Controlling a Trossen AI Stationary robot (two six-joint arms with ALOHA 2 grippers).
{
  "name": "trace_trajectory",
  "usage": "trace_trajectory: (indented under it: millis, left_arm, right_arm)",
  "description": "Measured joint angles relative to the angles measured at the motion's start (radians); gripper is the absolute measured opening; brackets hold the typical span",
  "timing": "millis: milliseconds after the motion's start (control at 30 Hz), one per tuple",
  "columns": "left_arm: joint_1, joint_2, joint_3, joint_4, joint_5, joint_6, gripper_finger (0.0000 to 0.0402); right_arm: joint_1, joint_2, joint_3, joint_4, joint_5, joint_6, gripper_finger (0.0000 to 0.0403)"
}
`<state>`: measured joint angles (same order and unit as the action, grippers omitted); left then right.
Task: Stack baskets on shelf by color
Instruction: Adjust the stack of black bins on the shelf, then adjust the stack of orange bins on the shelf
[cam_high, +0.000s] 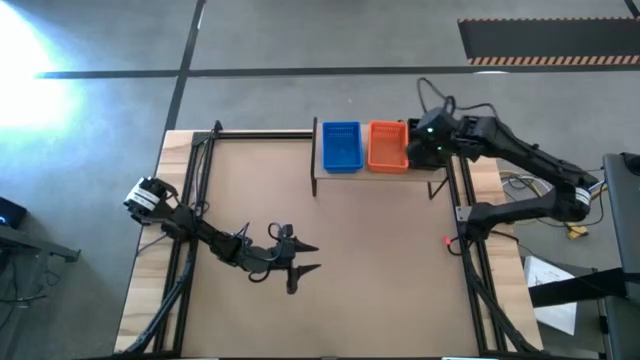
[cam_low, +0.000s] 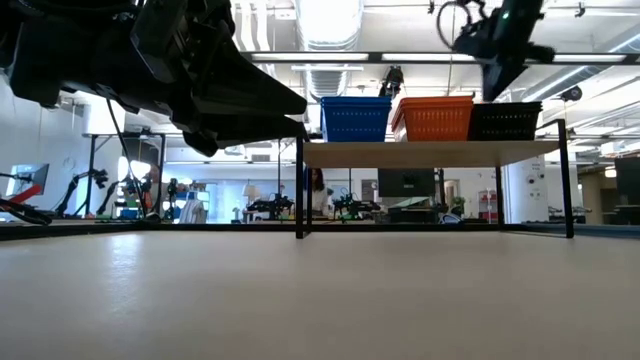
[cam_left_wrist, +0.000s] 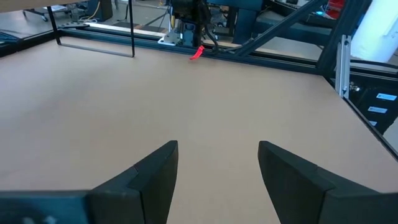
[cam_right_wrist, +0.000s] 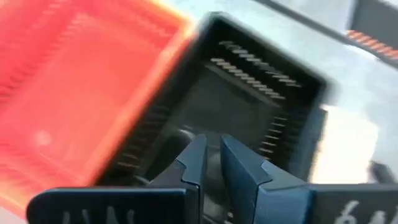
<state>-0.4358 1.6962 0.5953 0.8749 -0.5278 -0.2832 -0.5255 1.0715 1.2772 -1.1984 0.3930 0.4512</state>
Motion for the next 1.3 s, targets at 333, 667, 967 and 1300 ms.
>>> trace_trajectory:
  millis: [333,667,967,1300]
  left_arm:
    - [0.000,0.000,0.001,0.000,0.000,0.000,0.0207]
    - [0.000,0.000,0.001,0.000,0.000,-0.003,0.0207]
    - [0.000,0.000,0.001,0.000,0.000,-0.002,0.0207]
    - [0.000,0.000,0.002,0.007,0.000,-0.002,0.0207]
  right_arm:
    - [-0.005,0.159,-0.032,0.100,-0.112,-0.121,0.0038]
    - [0.003,0.132,0.035,-0.010,-0.247,-0.164,0.0038]
    - [0.011,0.039,0.038,-0.100,-0.183,-0.164,0.0038]
    - [0.059,-0.003,0.036,0.056,-0.184,-0.134,0.0038]
